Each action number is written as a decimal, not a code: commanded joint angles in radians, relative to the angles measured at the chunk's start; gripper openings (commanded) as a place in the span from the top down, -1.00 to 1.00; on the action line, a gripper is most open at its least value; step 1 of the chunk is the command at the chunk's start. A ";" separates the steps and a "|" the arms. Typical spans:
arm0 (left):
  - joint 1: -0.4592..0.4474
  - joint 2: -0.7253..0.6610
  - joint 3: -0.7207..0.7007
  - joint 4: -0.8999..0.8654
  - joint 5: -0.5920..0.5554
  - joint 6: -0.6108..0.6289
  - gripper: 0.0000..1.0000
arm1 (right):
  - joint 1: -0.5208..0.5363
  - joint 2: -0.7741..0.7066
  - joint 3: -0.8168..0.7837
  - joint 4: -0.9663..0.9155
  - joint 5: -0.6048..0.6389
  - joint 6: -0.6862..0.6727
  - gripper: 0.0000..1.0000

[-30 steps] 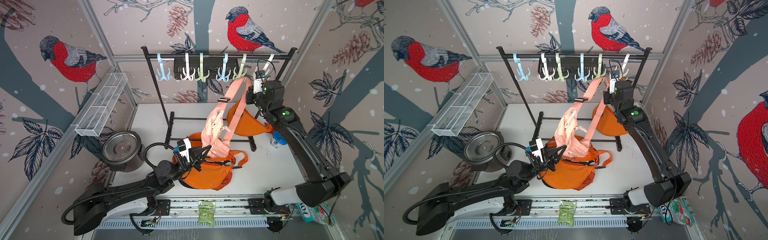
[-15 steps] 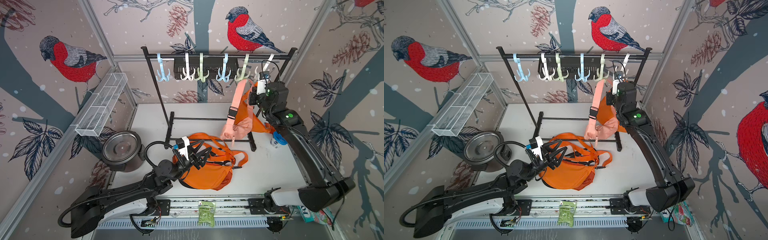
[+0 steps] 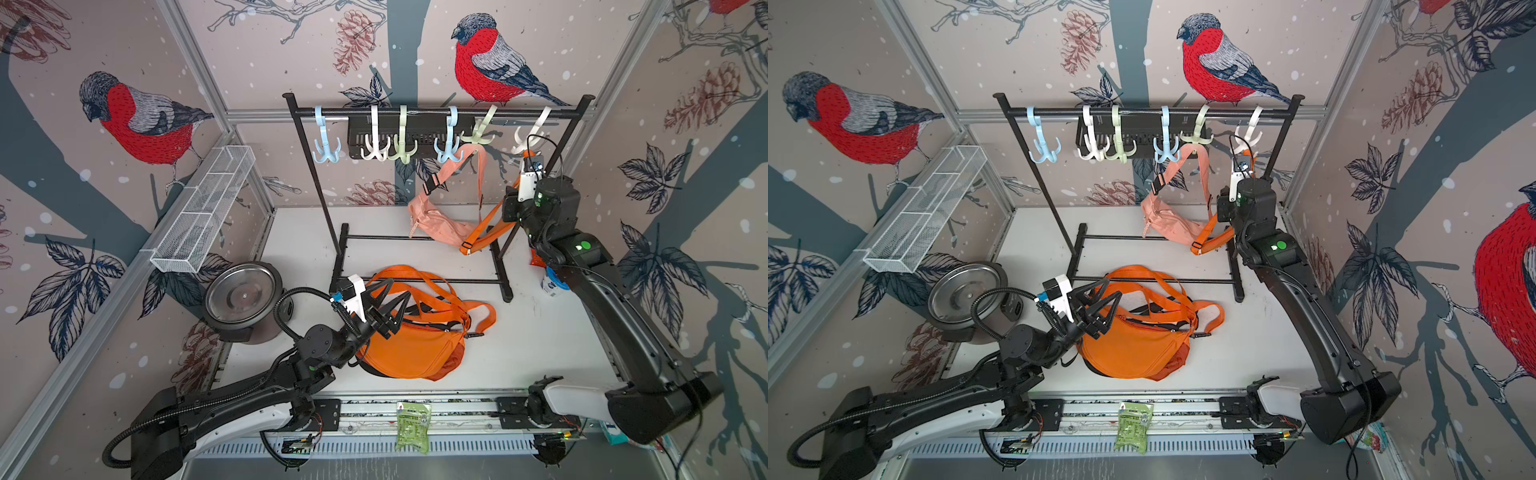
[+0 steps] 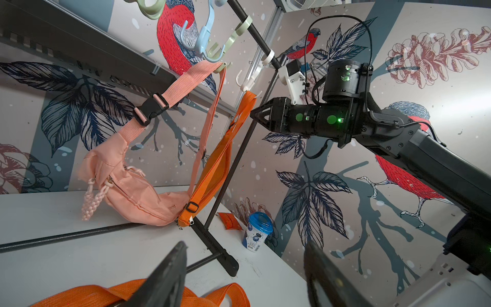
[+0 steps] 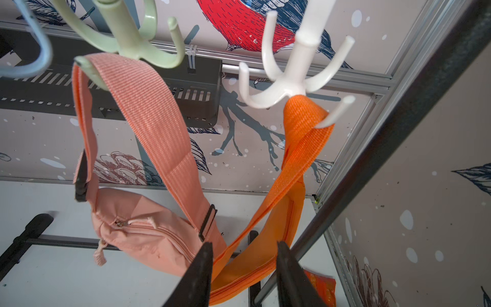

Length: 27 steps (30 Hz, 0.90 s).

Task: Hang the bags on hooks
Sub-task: Hang the bag on the hook, then pick up the bag from the bag.

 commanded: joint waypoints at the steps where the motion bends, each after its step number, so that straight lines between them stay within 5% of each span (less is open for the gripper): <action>1: 0.001 -0.027 -0.005 -0.029 -0.035 0.018 -0.38 | 0.030 -0.047 -0.036 0.039 0.037 0.002 -0.04; 10: 0.001 -0.099 -0.020 -0.097 -0.100 0.032 -0.39 | 0.180 -0.172 -0.174 0.064 0.076 -0.047 -0.54; 27: 0.016 -0.239 -0.041 -0.260 -0.271 0.007 -0.42 | 0.456 -0.274 -0.336 -0.068 -0.170 -0.105 -0.80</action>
